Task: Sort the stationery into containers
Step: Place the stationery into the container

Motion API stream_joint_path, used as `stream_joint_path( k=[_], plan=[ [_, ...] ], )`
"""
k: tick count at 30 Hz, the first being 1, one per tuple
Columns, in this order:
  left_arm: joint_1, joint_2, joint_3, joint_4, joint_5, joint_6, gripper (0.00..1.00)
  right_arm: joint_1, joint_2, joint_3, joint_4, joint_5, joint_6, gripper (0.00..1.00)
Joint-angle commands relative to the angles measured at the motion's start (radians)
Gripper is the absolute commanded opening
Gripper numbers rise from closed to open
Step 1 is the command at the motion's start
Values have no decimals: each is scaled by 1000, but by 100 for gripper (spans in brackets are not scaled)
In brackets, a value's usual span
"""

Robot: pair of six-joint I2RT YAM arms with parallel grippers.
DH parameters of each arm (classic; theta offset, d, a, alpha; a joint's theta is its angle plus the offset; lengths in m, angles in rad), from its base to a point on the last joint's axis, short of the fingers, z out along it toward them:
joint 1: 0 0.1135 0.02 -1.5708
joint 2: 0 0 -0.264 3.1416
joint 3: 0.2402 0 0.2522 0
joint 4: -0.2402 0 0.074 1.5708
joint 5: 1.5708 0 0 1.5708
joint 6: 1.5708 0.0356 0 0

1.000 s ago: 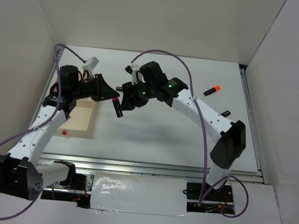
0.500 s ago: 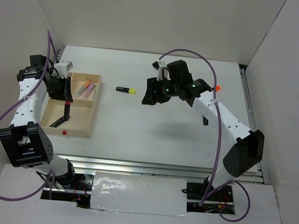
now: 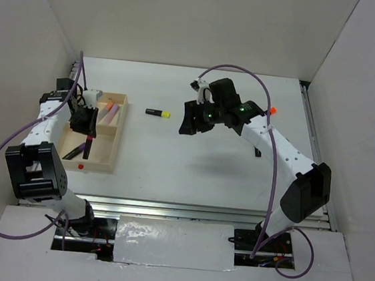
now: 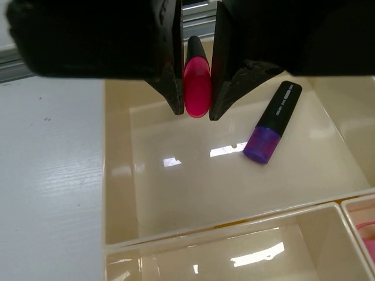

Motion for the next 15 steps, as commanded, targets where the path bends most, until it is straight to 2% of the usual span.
stream_joint_path(
  k=[1, 3, 6, 7, 9, 10, 12, 15],
  plan=[
    [-25, 25, -7, 78, -31, -38, 2, -5, -44, -8, 30, 0, -12, 59],
    [-40, 48, 4, 83, -37, -40, 5, -8, -39, -10, 28, 0, -13, 59],
    [-47, 82, 47, 61, -47, -21, 20, -9, -31, -4, 21, 0, -16, 59],
    [-45, 86, 71, 54, -44, -15, 30, -9, -30, -5, 21, 0, -16, 59],
    [-39, 91, 88, 34, -22, 16, 42, -11, -33, -4, 16, 4, -19, 59],
    [-38, 90, 97, 14, -13, 45, 56, -14, -34, -5, 14, 6, -23, 59],
    [-34, 79, 98, -6, -1, 63, 70, -15, -33, -5, 11, 4, -23, 59],
    [-21, 42, 88, -23, 12, 92, 73, -23, -31, -5, 10, 0, -21, 59]
  ],
)
